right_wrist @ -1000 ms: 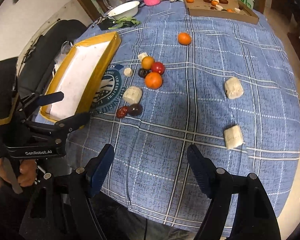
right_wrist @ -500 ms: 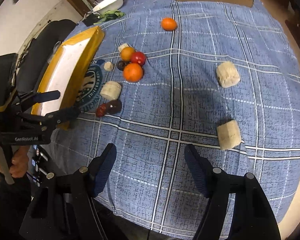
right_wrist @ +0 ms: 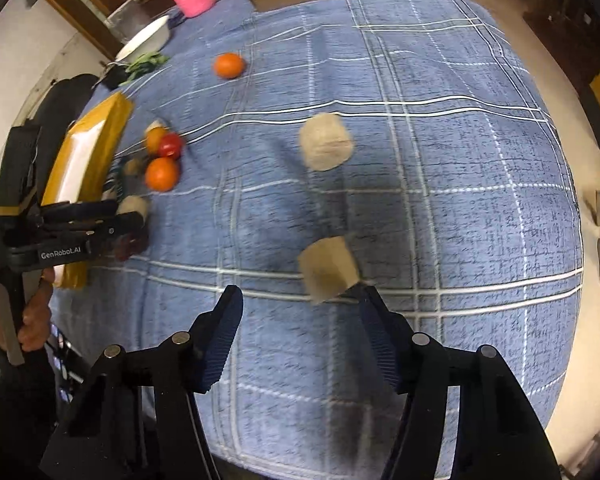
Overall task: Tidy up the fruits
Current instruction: 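Grasp the pale cube with the right gripper while the left grasps another cube, then carry both pale cubes into the white tray and open both grippers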
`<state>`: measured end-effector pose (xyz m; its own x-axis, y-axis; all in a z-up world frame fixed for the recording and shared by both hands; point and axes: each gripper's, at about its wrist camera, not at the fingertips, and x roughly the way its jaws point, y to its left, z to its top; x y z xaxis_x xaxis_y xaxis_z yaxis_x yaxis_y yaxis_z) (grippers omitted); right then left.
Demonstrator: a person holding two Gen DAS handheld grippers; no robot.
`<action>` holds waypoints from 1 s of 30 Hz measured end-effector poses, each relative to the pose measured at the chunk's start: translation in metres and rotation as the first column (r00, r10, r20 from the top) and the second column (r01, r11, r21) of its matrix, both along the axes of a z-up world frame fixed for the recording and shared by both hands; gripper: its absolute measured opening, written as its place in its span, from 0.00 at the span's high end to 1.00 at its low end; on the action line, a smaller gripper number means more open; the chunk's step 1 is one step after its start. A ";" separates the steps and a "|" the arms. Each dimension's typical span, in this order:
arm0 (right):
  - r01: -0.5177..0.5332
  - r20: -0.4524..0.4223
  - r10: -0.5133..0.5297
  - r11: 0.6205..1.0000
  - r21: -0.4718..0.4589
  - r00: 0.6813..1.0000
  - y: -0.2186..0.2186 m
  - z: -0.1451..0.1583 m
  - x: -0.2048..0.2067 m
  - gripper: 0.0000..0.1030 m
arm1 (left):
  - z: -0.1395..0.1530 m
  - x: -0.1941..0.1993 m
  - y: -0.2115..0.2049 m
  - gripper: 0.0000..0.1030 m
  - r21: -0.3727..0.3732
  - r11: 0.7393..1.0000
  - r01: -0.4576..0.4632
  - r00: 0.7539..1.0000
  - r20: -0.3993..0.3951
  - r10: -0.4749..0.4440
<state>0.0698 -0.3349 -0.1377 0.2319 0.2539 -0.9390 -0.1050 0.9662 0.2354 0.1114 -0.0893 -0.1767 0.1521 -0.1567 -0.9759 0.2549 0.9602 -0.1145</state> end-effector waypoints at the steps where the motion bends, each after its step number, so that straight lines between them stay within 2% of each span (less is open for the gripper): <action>1: 0.003 0.005 -0.003 1.000 -0.005 1.000 0.000 -0.001 0.002 0.45 | -0.004 0.001 -0.001 0.56 -0.008 1.000 -0.005 1.000 -0.016 0.005; 3: -0.013 0.014 0.013 1.000 -0.020 1.000 0.006 -0.005 0.007 0.47 | -0.004 0.002 -0.001 0.64 -0.019 1.000 -0.010 1.000 -0.010 0.010; 4: -0.016 0.017 0.017 0.999 -0.035 1.000 0.007 -0.009 0.009 0.53 | -0.004 0.002 -0.001 0.64 -0.021 1.000 -0.009 1.000 -0.011 0.009; 5: -0.007 0.015 0.008 0.998 -0.057 1.000 0.009 -0.013 0.011 0.54 | -0.004 0.002 0.000 0.64 -0.029 0.999 -0.013 1.000 -0.011 0.013; 6: 0.008 0.033 -0.004 0.995 -0.100 0.999 0.010 -0.015 0.012 0.58 | -0.004 0.002 0.003 0.64 -0.042 0.999 -0.018 1.000 -0.012 0.018; 8: 0.020 0.049 -0.014 0.992 -0.126 0.999 0.008 -0.015 0.009 0.69 | -0.002 -0.001 0.010 0.64 -0.064 0.998 -0.025 1.000 -0.017 0.024; 10: 0.031 0.048 -0.026 0.994 -0.105 0.998 0.007 -0.014 0.003 0.70 | 0.002 -0.005 0.016 0.64 -0.079 0.996 -0.032 1.000 -0.003 0.031; 15: 0.039 0.078 -0.028 0.989 -0.146 0.997 0.011 -0.012 -0.009 0.70 | 0.021 -0.024 0.036 0.65 -0.125 0.991 -0.053 0.998 0.031 0.058; 20: 0.010 0.110 -0.001 0.996 -0.084 0.994 0.032 0.009 -0.034 0.70 | 0.048 -0.051 0.067 0.65 -0.153 0.985 -0.077 0.993 0.080 0.089; 25: -0.075 0.151 0.076 0.997 -0.011 0.986 0.087 0.029 -0.056 0.70 | 0.066 -0.075 0.113 0.65 -0.139 0.981 -0.134 0.981 0.122 0.152; 30: -0.174 0.170 0.164 0.983 0.049 0.972 0.144 0.040 -0.041 0.70 | 0.075 -0.086 0.171 0.65 -0.117 0.963 -0.242 0.954 0.153 0.258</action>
